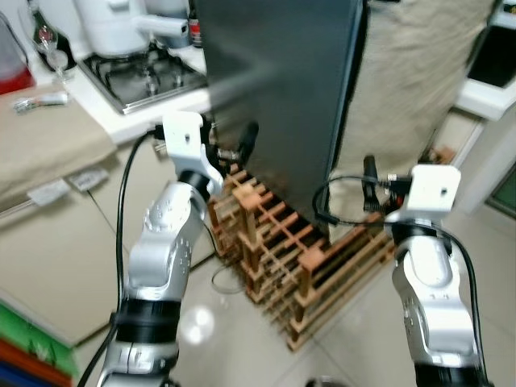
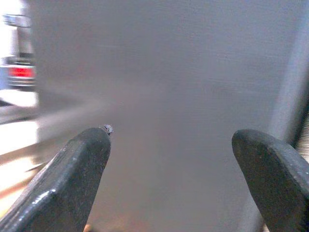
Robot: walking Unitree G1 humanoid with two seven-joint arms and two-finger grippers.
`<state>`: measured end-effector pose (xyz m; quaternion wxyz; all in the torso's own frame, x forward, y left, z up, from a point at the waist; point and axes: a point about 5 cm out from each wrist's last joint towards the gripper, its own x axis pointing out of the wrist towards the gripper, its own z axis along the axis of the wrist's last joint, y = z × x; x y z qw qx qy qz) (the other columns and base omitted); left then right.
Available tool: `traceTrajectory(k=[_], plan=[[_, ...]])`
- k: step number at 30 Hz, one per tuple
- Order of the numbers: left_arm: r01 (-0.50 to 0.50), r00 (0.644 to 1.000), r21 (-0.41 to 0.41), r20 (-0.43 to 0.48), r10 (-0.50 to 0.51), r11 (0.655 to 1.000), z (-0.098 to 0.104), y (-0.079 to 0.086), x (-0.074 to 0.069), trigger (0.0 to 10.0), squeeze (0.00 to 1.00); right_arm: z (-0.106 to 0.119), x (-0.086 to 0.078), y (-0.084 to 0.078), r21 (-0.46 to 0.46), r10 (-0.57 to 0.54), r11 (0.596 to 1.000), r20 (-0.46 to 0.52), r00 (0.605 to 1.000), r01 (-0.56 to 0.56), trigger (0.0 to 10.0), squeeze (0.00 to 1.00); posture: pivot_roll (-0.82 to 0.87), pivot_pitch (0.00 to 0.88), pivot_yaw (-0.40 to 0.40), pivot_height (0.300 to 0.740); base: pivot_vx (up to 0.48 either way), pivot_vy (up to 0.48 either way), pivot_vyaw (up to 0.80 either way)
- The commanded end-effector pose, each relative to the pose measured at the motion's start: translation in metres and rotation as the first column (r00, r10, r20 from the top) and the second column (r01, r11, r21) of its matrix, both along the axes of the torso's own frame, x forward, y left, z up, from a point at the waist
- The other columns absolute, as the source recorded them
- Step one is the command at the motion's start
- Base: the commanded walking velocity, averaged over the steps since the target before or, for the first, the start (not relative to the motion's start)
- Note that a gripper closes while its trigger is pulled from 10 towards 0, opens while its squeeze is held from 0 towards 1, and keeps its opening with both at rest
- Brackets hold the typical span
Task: Restocking fridge
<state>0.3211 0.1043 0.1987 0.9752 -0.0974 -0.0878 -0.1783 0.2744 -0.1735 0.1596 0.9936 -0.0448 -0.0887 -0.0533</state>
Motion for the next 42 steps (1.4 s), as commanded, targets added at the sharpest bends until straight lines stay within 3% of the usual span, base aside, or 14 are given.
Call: traceTrajectory(k=[1,12,25,27,30,33,34,35,38,42], plan=[[0.017,1.0,-0.017,0.01,-0.017,1.0,0.003,-0.004,-0.003,10.0,0.0,0.005,-0.001,-0.003,-0.001,-0.006,1.0,0.019,1.0,0.006,10.0,0.55,-0.17,0.0,0.068,0.74,0.0,0.0,0.0],[-0.014,1.0,-0.055,0.02,0.015,0.998,0.004,0.001,-0.005,10.0,0.0,0.005,0.001,-0.002,-0.004,0.01,1.0,0.009,1.0,-0.01,10.0,0.55,-0.17,0.0,0.063,0.74,0.0,-0.476,0.0],[-0.054,0.998,-0.035,0.013,0.054,0.998,0.004,0.007,-0.001,10.0,0.0,0.002,0.001,0.002,-0.005,0.058,0.998,-0.01,0.998,-0.058,10.0,0.55,-0.17,0.0,0.059,0.74,0.0,0.0,0.0],[0.019,1.0,0.0,-0.025,-0.019,1.0,-0.002,-0.001,0.004,10.0,0.0,0.002,0.002,0.001,-0.001,0.054,0.999,-0.012,0.998,-0.054,10.0,0.54,-0.16,0.0,0.054,0.74,0.0,0.0,0.0],[0.024,0.998,0.014,-0.054,-0.023,1.0,-0.005,-0.001,0.016,10.0,0.0,0.003,0.003,0.002,0.003,0.054,0.999,-0.01,0.999,-0.054,10.0,0.54,-0.16,0.0,0.05,0.74,0.0,0.0,0.0],[-0.054,0.995,0.019,-0.086,0.055,0.998,-0.004,0.007,0.038,10.0,0.0,0.004,0.004,0.003,-0.004,0.071,0.997,-0.008,0.997,-0.071,10.0,0.54,-0.17,0.0,0.049,0.74,0.0,0.0,0.0],[-0.054,0.995,0.019,-0.086,0.055,0.998,-0.004,0.007,0.038,10.0,0.0,0.004,0.004,0.003,-0.004,0.071,0.997,-0.008,0.997,-0.071,10.0,0.54,-0.17,0.0,0.049,0.74,0.0,0.0,0.0],[-0.116,0.988,0.014,-0.098,0.116,0.993,-0.002,0.016,0.047,10.0,0.0,0.005,0.004,0.0,-0.009,0.066,0.998,-0.009,0.998,-0.066,10.0,0.54,-0.18,0.0,0.053,0.74,0.0,0.0,0.0],[-0.147,0.984,0.003,-0.105,0.147,0.989,0.0,0.022,0.053,10.0,0.0,0.005,0.001,-0.004,-0.014,0.051,0.999,-0.011,0.999,-0.051,10.0,0.55,-0.2,0.0,0.055,0.74,0.0,0.0,0.0],[-0.091,0.993,-0.053,-0.081,0.087,0.994,0.009,0.018,0.056,10.0,0.0,0.005,-0.004,-0.01,-0.022,0.027,0.999,-0.019,0.999,-0.027,10.0,0.55,-0.22,0.025,0.058,0.74,0.0,0.0,0.0]])
